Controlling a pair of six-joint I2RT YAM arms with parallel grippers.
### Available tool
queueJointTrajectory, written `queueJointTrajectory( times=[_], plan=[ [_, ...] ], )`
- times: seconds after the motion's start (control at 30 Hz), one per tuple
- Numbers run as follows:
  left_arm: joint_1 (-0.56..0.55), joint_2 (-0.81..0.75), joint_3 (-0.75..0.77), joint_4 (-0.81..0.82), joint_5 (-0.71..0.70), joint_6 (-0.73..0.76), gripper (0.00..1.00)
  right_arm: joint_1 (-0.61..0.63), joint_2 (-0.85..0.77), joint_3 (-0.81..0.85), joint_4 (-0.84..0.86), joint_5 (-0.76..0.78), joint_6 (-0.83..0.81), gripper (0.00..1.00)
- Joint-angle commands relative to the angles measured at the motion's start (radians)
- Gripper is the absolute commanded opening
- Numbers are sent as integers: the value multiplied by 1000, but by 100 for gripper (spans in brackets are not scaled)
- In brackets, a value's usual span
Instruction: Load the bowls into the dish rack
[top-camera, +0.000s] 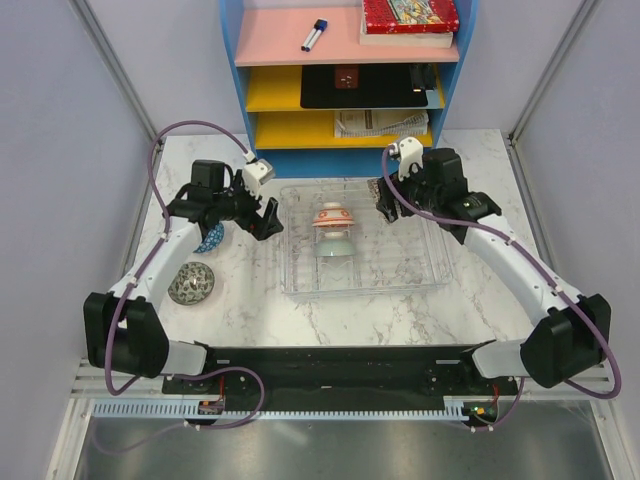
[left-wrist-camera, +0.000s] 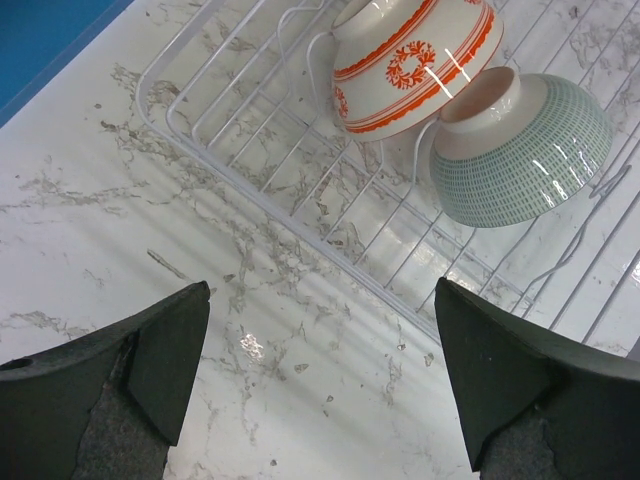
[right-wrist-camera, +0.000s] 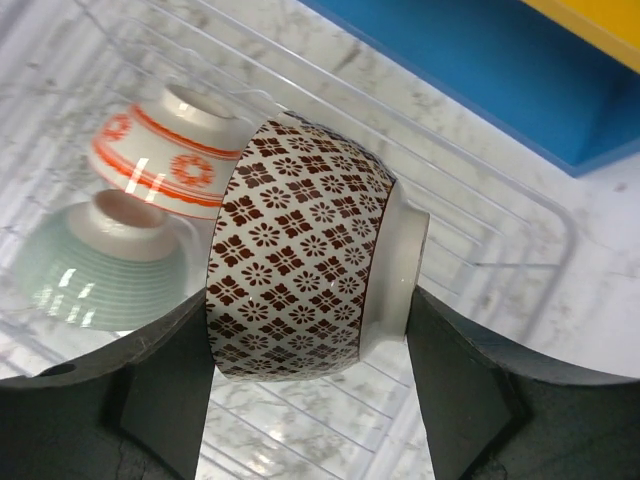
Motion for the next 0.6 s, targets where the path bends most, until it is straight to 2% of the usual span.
queueJointTrajectory(
  times=[0.0, 0.13, 0.57],
  plan=[
    [6, 6, -3, 18, 17, -17, 100, 19, 5, 3, 41, 232, -129, 0],
    [6, 4, -2, 18, 23, -26, 100, 43, 66, -34, 71, 369, -163, 0],
    [7, -14, -9, 18, 12, -33, 100, 140, 193, -76, 159, 638, -255, 0]
  ],
)
